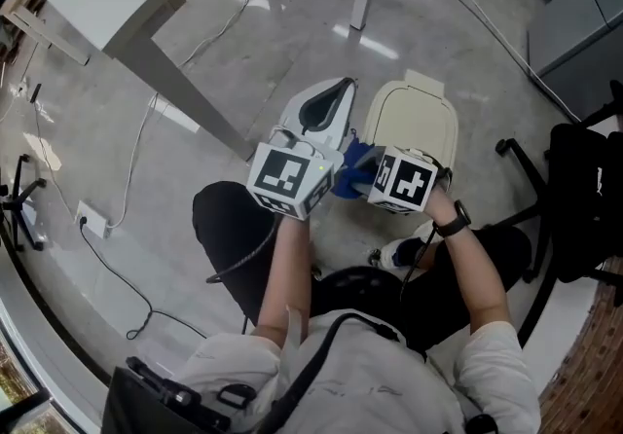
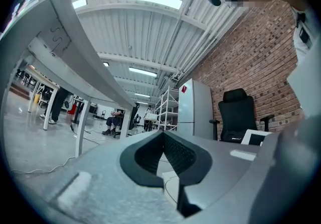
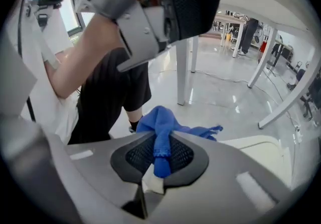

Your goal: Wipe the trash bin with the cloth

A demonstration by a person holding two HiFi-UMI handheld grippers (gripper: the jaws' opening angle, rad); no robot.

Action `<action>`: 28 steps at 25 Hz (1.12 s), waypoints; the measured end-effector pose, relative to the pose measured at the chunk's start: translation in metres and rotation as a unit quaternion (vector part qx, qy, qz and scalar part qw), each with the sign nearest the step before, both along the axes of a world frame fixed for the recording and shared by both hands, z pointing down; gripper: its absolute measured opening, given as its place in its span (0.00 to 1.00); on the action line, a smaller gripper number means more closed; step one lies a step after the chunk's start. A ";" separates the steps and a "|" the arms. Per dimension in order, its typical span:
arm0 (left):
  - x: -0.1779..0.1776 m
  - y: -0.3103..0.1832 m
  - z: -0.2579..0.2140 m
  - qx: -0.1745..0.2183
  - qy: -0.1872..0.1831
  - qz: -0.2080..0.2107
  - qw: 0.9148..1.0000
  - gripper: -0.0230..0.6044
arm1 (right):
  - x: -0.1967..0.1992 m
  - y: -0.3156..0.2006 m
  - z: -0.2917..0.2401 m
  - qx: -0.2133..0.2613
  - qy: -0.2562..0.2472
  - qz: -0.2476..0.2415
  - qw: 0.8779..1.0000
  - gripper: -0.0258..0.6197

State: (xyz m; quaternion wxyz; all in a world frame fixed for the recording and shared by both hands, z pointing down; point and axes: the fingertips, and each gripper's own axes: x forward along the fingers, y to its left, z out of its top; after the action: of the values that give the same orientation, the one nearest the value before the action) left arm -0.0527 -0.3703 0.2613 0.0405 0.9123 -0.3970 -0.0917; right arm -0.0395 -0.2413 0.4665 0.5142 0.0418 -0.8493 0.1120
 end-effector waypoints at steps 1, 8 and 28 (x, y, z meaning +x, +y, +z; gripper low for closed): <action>0.003 0.001 0.001 0.000 0.001 0.002 1.000 0.04 | 0.005 0.011 -0.004 -0.009 -0.008 0.000 1.000 0.11; 0.032 0.006 0.008 -0.005 0.002 0.023 1.000 0.04 | 0.074 0.067 -0.010 -0.064 0.000 0.019 0.998 0.11; 0.069 -0.001 0.022 -0.017 -0.029 0.054 0.998 0.04 | 0.286 -0.042 0.008 -0.099 0.061 0.279 0.953 0.11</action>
State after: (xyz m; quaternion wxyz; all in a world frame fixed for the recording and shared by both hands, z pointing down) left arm 0.0163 -0.3710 0.2830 0.0498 0.9339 -0.3496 -0.0561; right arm 0.2464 -0.2835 0.4745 0.5149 0.2331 -0.7552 0.3319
